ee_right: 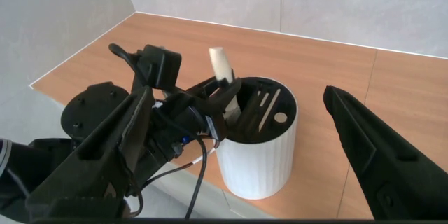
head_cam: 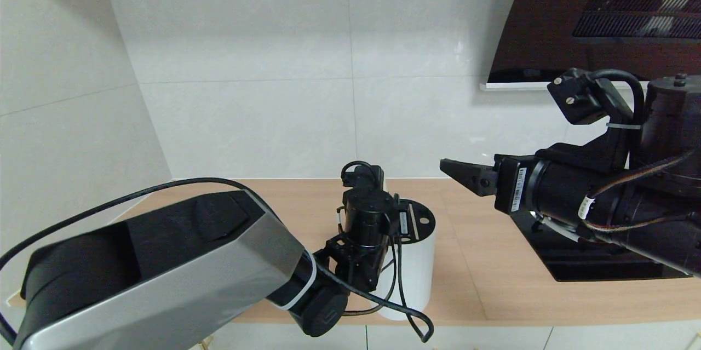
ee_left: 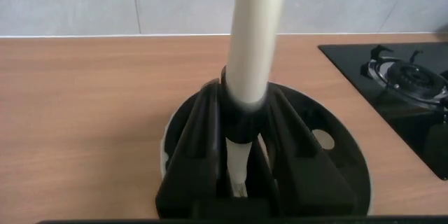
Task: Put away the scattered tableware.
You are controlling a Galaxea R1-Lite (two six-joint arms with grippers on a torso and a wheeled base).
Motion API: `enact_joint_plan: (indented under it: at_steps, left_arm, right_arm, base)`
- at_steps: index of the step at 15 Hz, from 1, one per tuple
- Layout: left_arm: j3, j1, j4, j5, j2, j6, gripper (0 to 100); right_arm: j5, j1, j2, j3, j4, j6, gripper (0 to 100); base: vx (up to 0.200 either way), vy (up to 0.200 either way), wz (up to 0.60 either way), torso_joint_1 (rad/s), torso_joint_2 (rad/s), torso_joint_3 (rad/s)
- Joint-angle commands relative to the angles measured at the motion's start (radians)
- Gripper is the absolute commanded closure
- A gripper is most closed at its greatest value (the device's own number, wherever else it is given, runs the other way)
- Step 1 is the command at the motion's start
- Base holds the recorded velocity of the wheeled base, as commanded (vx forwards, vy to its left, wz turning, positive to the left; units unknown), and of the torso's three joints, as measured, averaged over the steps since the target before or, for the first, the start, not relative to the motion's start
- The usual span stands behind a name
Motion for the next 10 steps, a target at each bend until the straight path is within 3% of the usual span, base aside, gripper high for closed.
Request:
enact_joint_plan:
  at_steps: [1, 7, 10]
  left_arm:
    - [0.001, 0.000, -0.003, 0.001, -0.007, 0.000, 0]
    - [0.019, -0.002, -0.005, 0.001, -0.057, -0.002, 0]
    - [0.106, 0.006, 0.003, -0.021, -0.300, 0.012, 0]
  right_arm:
    - [0.000, 0.000, 0.001, 0.001, -0.001, 0.000, 0]
    - [0.000, 0.002, 0.003, 0.001, -0.001, 0.000, 0]
    - [-0.003, -0.003, -0.006, -0.004, -0.002, 0.000, 0]
  base:
    - [0.000, 0.000, 0.00, 0.000, 0.00, 0.000]
    - [0.000, 0.000, 0.00, 0.000, 0.00, 0.000]
    - [0.000, 0.000, 0.00, 0.000, 0.00, 0.000]
